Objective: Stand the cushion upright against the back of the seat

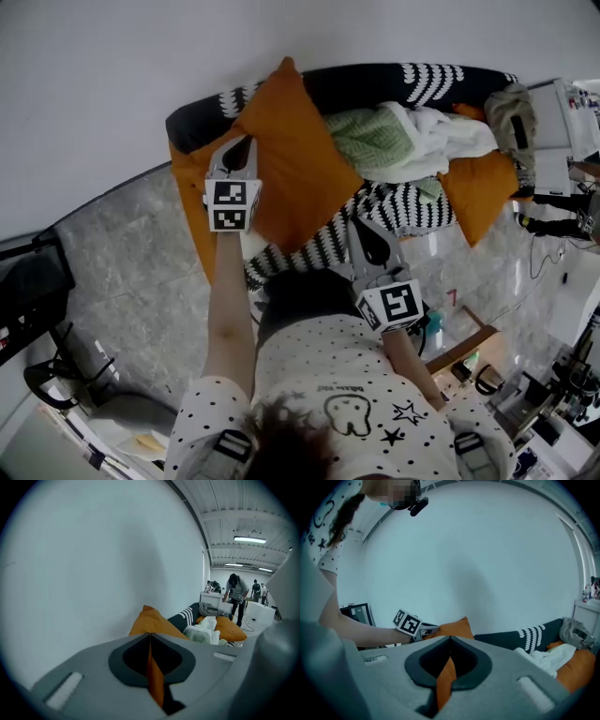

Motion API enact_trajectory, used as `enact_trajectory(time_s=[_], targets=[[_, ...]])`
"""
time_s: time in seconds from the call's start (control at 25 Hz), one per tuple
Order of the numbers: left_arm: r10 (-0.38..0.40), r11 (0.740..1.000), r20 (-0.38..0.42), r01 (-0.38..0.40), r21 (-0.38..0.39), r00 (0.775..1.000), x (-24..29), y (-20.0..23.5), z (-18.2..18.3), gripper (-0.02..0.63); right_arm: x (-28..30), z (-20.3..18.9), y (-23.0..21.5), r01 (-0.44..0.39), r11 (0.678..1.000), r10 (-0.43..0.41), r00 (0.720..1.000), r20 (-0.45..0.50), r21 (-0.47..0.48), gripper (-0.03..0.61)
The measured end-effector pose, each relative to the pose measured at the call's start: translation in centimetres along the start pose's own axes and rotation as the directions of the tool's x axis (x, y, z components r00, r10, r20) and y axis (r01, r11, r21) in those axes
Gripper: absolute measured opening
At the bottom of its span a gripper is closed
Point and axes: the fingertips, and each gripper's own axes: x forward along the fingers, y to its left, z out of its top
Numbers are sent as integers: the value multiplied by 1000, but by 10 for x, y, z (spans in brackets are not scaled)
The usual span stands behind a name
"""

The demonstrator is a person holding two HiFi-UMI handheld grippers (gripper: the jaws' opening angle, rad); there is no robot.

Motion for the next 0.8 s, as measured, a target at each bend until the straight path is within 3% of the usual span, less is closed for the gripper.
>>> enact_trajectory(time_s=[0.8], targets=[[16, 999, -73, -20, -51, 997, 47, 30, -37, 8, 17, -6, -23, 47, 998, -45, 998, -51, 30, -3]])
